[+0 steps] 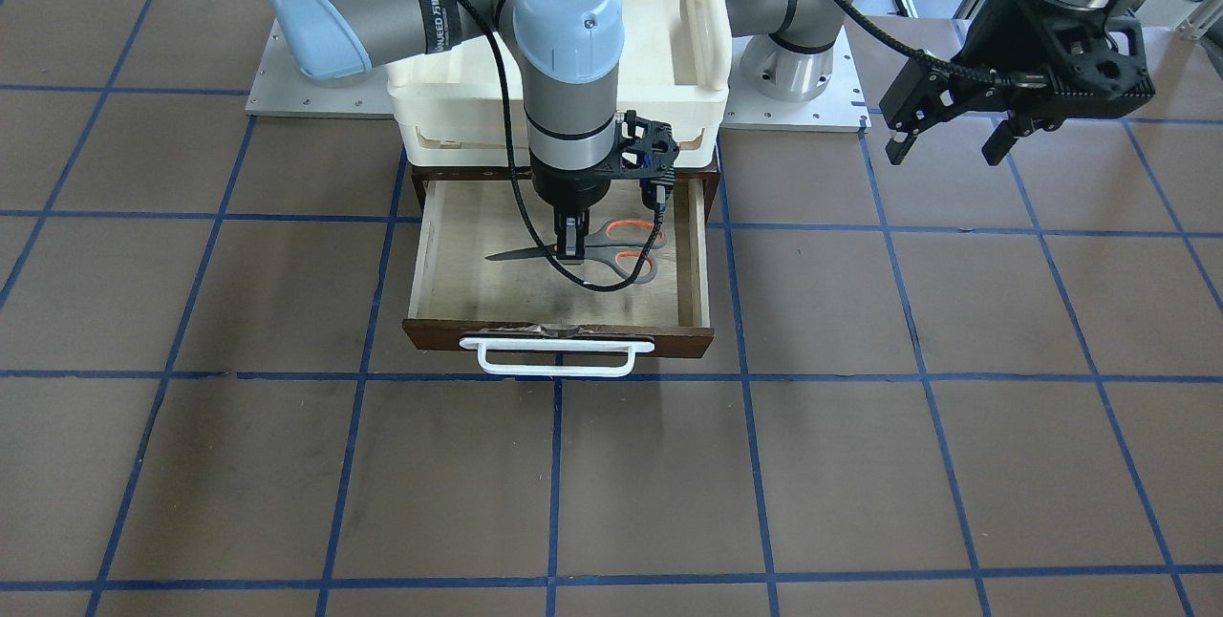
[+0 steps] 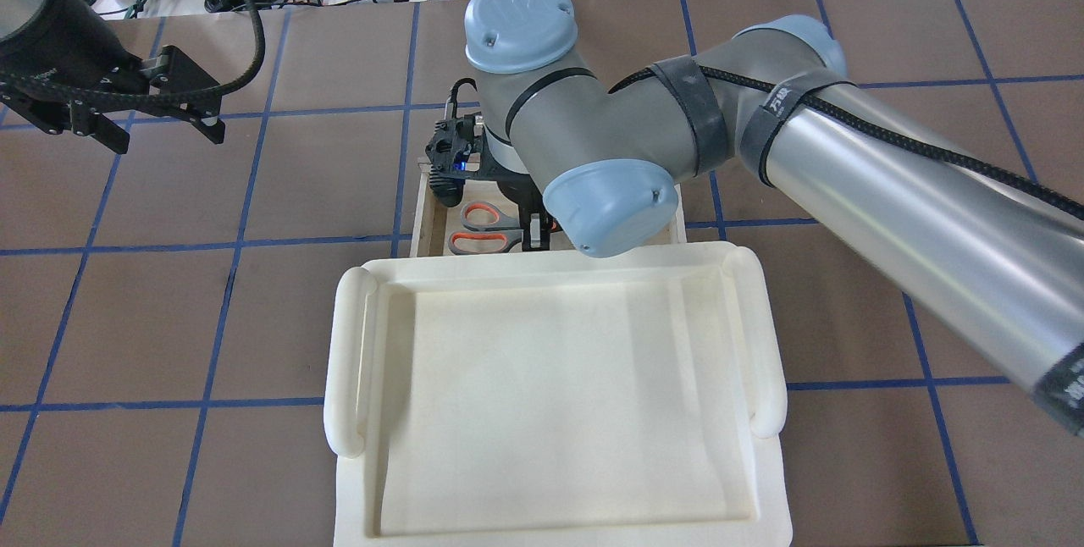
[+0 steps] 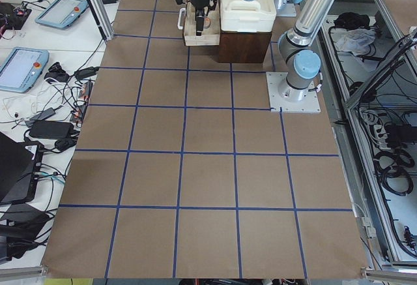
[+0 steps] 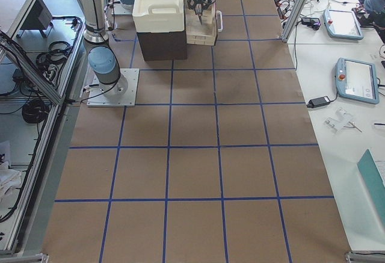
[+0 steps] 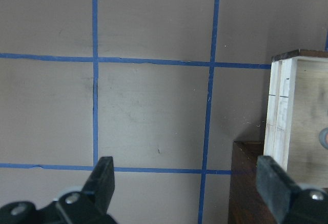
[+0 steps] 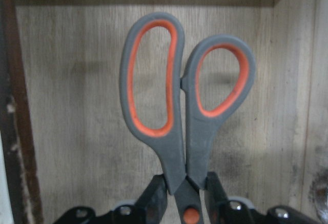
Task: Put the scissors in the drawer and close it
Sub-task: 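Lower the scissors into the drawer and open the right gripper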
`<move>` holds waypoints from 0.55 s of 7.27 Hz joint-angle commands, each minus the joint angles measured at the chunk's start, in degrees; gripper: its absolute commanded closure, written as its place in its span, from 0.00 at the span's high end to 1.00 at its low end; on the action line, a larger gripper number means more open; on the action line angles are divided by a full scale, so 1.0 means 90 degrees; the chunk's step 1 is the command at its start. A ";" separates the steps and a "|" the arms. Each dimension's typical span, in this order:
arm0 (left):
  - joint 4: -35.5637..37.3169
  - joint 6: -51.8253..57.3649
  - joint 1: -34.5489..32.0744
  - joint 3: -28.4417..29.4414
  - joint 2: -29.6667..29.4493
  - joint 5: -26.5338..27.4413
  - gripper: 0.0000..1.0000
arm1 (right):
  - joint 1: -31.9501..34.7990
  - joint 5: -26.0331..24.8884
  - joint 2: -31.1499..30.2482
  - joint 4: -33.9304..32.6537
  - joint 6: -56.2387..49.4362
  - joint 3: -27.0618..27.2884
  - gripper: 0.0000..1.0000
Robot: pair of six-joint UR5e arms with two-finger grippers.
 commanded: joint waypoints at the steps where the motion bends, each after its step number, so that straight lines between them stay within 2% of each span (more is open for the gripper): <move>1: 0.0016 -0.0003 0.0030 -0.0012 -0.0100 0.0025 1.00 | 0.0000 -0.0011 0.0002 -0.0280 0.0055 0.0002 0.95; 2: -0.0003 -0.0013 0.0030 -0.0002 -0.0110 0.0035 1.00 | -0.0009 -0.0021 -0.0037 -0.0290 0.0065 0.0002 1.00; 4: -0.0003 -0.0004 0.0030 0.0105 -0.0227 0.0025 1.00 | -0.0145 -0.0176 -0.0222 -0.0310 0.0404 -0.0047 1.00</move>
